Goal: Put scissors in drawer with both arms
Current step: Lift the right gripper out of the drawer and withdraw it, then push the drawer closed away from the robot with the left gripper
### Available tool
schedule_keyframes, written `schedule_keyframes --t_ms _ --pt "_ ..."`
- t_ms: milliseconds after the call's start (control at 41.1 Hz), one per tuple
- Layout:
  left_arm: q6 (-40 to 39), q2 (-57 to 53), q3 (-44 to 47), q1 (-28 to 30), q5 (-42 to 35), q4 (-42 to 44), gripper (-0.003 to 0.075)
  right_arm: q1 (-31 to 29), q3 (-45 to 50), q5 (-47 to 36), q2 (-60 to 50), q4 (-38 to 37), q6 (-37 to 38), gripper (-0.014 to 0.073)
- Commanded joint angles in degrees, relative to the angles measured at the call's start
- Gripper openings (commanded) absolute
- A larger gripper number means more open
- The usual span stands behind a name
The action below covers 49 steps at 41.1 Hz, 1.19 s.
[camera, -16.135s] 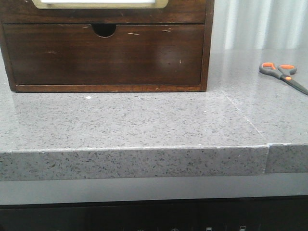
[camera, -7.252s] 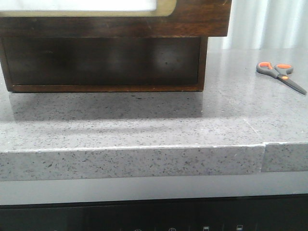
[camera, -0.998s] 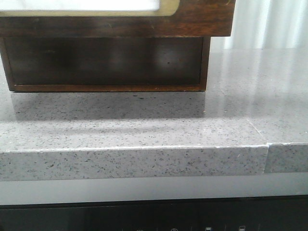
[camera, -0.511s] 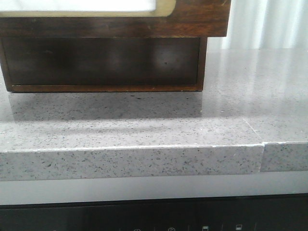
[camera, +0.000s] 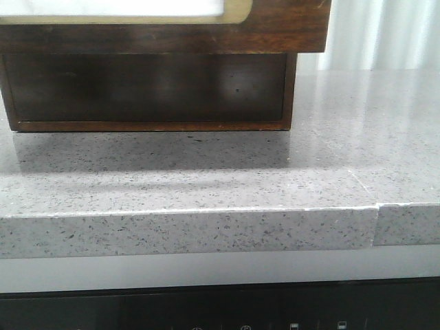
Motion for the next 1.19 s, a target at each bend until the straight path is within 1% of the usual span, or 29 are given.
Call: schedule_keyframes --t_ms 0,219,292,341,389,560,608,633,706,730,1168 --pt "-0.5 0.3 -1.8 -0.5 -4.3 0.0 0.0408 -0.1 2.0 -5.5 -3.6 -1.2 0.5 0.0331" --pt "-0.5 0.3 -1.8 -0.5 -4.3 0.0 0.0402 -0.1 5.8 -5.4 -7.4 -3.4 0.5 0.0331" --pt "-0.5 0.3 -1.8 -0.5 -4.3 0.0 0.0363 -0.1 5.8 -5.3 -7.4 -3.4 0.5 0.0330" --pt "-0.5 0.3 -1.8 -0.5 -4.3 0.0 0.0318 -0.1 5.8 -5.3 -7.4 -3.4 0.5 0.0311" --pt "-0.5 0.3 -1.8 -0.5 -4.3 0.0 0.0255 -0.1 5.8 -5.3 -7.4 -3.4 0.5 0.0267" --pt "-0.5 0.3 -1.8 -0.5 -4.2 0.0 0.0048 -0.1 5.8 -5.0 -7.4 -3.4 0.5 0.0034" --pt "-0.6 0.3 -1.8 -0.5 -4.1 -0.2 -0.0009 -0.1 5.8 -5.0 -7.4 -3.4 0.5 -0.0017" --pt "-0.6 0.3 -1.8 -0.5 -4.1 -0.3 -0.0018 -0.1 5.8 -5.0 -7.4 -3.4 0.5 -0.0048" --pt "-0.6 0.3 -1.8 -0.5 -4.2 -0.5 -0.0020 -0.1 5.8 -5.0 -7.4 -3.4 0.5 -0.0116" --pt "-0.6 0.3 -1.8 -0.5 -4.2 -0.5 -0.0020 -0.1 5.8 -5.2 -7.4 -3.4 0.5 -0.0120" --pt "-0.6 0.3 -1.8 -0.5 -4.2 -0.5 -0.0020 -0.1 5.8 -4.9 -7.4 -3.4 0.5 -0.0117"
